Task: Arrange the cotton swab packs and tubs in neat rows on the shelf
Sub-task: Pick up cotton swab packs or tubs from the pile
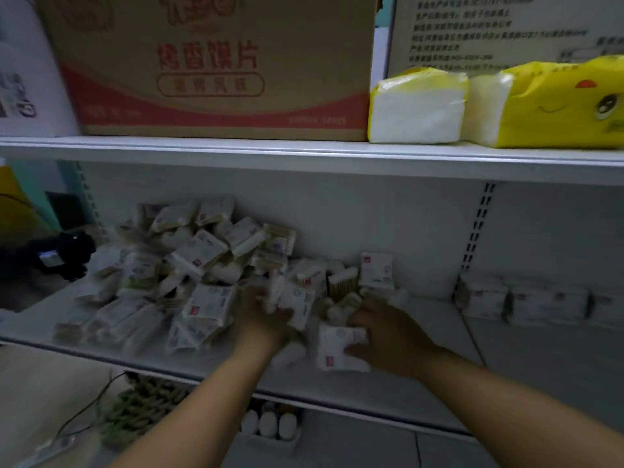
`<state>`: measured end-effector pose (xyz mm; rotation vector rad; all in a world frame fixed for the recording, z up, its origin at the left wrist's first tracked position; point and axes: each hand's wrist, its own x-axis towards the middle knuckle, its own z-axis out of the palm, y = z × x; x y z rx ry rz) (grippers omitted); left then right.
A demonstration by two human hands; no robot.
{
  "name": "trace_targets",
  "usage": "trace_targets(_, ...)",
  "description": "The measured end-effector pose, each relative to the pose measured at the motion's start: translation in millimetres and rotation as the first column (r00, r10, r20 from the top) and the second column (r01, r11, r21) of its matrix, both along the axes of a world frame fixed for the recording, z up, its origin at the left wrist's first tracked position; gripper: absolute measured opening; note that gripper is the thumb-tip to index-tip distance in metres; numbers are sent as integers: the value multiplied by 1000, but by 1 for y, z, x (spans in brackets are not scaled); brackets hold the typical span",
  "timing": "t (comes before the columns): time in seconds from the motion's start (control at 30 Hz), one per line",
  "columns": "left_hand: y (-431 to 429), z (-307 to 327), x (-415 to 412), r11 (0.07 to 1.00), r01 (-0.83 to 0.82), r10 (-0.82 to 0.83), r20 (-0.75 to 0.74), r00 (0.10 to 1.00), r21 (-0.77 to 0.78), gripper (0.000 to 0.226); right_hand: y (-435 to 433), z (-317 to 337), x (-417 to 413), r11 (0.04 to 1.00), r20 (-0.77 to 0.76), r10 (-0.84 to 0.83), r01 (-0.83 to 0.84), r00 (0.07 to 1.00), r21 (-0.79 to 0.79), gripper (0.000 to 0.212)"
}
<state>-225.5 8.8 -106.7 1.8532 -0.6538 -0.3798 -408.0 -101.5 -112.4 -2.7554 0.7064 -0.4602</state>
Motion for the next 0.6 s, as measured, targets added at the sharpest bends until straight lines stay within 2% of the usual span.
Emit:
trace_targets(0.07,2,15,-3,988,27,-28,-2,1000,-152,41,5,7,-5,987,135,-129,114,982,113,33)
trace_targets(0.17,-9,30,-15,954,104,-130,-76,989,-280,44,-1,21,-21,889,302,-370,240,879,390,27)
trace_targets(0.3,-39,23,-43,934,210,-260,-146,955,-288,38,-24,22,-56,765,306,-514,267,801,586,30)
trace_targets(0.4,-62,20,-71,943,251,-274,-80,959,-219,52,-41,19,-91,722,260,-583,344,770,600,42)
trace_targets(0.43,-67,22,-82,946,253,-267,-42,963,-204,46,-48,18,-103,718,242,-589,362,771,594,49)
trace_targets(0.47,-74,21,-90,942,263,-272,-18,962,-210,38,-55,18,-117,708,218,-597,378,772,597,49)
trace_targets(0.6,-103,12,-131,877,347,-401,-108,910,-333,23,-82,17,-174,674,134,-665,513,735,532,30)
